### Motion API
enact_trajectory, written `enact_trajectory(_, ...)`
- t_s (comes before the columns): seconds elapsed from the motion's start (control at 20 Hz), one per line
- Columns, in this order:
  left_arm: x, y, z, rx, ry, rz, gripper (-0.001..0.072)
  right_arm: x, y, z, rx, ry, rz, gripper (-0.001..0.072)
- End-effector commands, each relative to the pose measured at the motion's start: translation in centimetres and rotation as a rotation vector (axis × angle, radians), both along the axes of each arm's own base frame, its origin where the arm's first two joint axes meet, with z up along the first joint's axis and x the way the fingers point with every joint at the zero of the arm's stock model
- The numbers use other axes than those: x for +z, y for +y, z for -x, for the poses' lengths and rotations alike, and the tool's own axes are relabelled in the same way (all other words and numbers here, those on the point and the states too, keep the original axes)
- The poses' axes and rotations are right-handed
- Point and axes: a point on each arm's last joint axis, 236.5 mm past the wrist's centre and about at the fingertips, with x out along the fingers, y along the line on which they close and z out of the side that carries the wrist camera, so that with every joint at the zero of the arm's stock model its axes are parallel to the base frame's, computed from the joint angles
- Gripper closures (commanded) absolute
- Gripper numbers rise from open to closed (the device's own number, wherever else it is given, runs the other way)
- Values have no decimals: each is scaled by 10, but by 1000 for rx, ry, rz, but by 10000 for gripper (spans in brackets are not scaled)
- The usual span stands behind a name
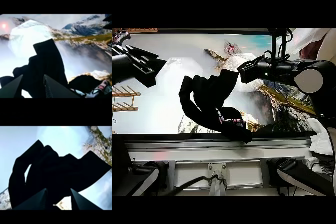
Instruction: Fold the clothes and pants, and hang the long-sleeved shirts on hangers.
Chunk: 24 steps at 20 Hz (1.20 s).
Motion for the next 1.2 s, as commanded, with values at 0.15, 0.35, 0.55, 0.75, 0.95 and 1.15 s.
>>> enact_trajectory(0.15,-28,-1,14,23,175,36,398,0,0,0,1,1,0,345)
enact_trajectory(0.35,-45,-1,27,30,247,51,398,18,4,-14,-20,-81,-51,345)
enact_trajectory(0.55,-65,-9,54,-44,285,-1,397,25,6,-17,-25,-105,-74,346)
enact_trajectory(0.75,-95,-45,84,-214,316,-75,390,21,6,-15,-16,-90,-61,344)
enact_trajectory(0.95,-115,-86,88,-321,288,-90,75,-3,-60,-48,-264,2,-47,341)
enact_trajectory(1.15,-162,-147,111,-510,366,-171,62,-56,-117,-48,-406,251,-41,338)
